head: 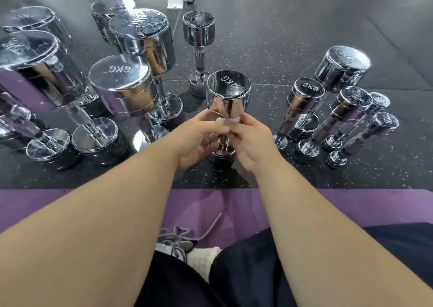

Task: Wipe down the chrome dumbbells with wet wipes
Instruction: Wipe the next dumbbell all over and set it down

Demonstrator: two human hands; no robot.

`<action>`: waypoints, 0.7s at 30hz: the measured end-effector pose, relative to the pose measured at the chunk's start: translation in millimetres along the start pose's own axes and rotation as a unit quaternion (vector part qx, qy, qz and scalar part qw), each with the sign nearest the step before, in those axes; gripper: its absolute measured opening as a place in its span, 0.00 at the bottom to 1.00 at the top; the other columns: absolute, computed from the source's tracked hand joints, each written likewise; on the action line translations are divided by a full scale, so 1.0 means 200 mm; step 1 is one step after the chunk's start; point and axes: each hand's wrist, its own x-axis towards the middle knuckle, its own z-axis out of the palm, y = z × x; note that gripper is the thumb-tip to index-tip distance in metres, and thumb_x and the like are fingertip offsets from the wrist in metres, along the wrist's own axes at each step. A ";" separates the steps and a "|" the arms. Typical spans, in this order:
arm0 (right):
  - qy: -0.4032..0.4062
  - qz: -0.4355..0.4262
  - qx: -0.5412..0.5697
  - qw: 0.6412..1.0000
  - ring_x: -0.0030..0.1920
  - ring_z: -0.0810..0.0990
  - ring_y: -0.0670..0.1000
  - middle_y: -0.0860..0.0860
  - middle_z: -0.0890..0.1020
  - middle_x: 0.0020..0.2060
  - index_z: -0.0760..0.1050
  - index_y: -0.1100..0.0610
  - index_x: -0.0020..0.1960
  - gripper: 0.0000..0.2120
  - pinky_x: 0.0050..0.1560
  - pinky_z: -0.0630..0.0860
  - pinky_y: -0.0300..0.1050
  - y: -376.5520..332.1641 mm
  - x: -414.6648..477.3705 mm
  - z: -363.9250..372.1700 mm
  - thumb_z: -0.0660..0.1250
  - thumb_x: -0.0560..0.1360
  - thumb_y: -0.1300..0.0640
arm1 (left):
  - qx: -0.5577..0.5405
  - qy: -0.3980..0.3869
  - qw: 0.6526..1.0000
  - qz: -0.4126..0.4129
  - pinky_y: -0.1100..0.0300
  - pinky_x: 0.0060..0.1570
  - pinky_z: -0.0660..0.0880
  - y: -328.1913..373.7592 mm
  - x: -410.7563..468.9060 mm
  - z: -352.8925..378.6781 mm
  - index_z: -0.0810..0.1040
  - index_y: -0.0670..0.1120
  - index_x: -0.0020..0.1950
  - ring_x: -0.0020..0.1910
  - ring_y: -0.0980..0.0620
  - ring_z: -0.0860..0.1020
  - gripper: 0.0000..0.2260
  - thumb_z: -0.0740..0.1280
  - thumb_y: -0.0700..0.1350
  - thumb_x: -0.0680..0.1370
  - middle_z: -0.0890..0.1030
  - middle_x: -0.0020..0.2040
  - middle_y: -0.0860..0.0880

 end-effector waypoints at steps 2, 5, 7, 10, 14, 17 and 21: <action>-0.001 0.030 0.000 1.000 0.41 0.83 0.47 0.51 0.85 0.39 0.79 0.61 0.50 0.14 0.43 0.80 0.35 0.01 -0.02 0.00 0.62 0.75 0.76 | -0.008 0.052 0.998 -0.035 0.57 0.53 0.77 -0.02 0.00 -0.03 0.73 0.47 0.69 0.49 0.48 0.78 0.24 0.67 0.31 0.74 0.81 0.53 0.44; 0.015 0.053 -0.110 0.992 0.39 0.80 0.46 0.51 0.83 0.40 0.79 0.58 0.48 0.15 0.38 0.78 0.34 0.05 -0.02 -0.03 0.59 0.77 0.75 | 0.025 0.108 0.993 -0.040 0.65 0.36 0.81 -0.06 -0.01 -0.01 0.76 0.39 0.59 0.36 0.52 0.80 0.13 0.69 0.33 0.75 0.81 0.43 0.43; 0.031 0.025 -0.179 0.983 0.36 0.79 0.46 0.50 0.84 0.37 0.82 0.55 0.45 0.13 0.36 0.76 0.37 0.07 -0.02 -0.04 0.63 0.77 0.70 | 0.024 0.113 0.993 -0.025 0.66 0.35 0.78 -0.06 0.00 0.03 0.76 0.41 0.52 0.33 0.54 0.78 0.09 0.72 0.37 0.75 0.81 0.40 0.45; 0.063 -0.003 -0.197 0.978 0.37 0.79 0.46 0.50 0.85 0.38 0.85 0.53 0.45 0.11 0.41 0.77 0.40 0.05 -0.02 -0.03 0.69 0.74 0.67 | 0.049 0.140 0.989 0.015 0.65 0.36 0.76 -0.05 0.01 0.05 0.76 0.41 0.47 0.31 0.55 0.76 0.06 0.72 0.37 0.75 0.80 0.35 0.47; 0.086 0.006 -0.111 0.990 0.39 0.77 0.52 0.53 0.84 0.37 0.85 0.58 0.43 0.11 0.40 0.74 0.41 -0.01 -0.01 -0.01 0.70 0.67 0.71 | 0.069 0.216 0.971 0.071 0.65 0.35 0.76 -0.02 0.02 0.07 0.76 0.41 0.41 0.31 0.54 0.76 0.08 0.65 0.32 0.78 0.78 0.34 0.45; 0.087 -0.005 -0.104 0.991 0.42 0.77 0.55 0.58 0.84 0.39 0.86 0.56 0.41 0.08 0.48 0.78 0.56 -0.01 0.01 0.01 0.73 0.65 0.66 | 0.054 0.246 0.962 0.102 0.55 0.47 0.81 0.00 0.06 0.09 0.79 0.40 0.42 0.35 0.50 0.79 0.04 0.69 0.36 0.76 0.81 0.36 0.43; 0.093 -0.013 -0.182 0.979 0.36 0.76 0.50 0.50 0.82 0.31 0.85 0.56 0.37 0.07 0.42 0.75 0.45 0.03 0.04 -0.01 0.72 0.67 0.67 | 0.149 0.273 0.947 0.084 0.44 0.46 0.82 -0.04 0.12 0.08 0.82 0.40 0.40 0.40 0.38 0.82 0.03 0.70 0.38 0.71 0.84 0.39 0.40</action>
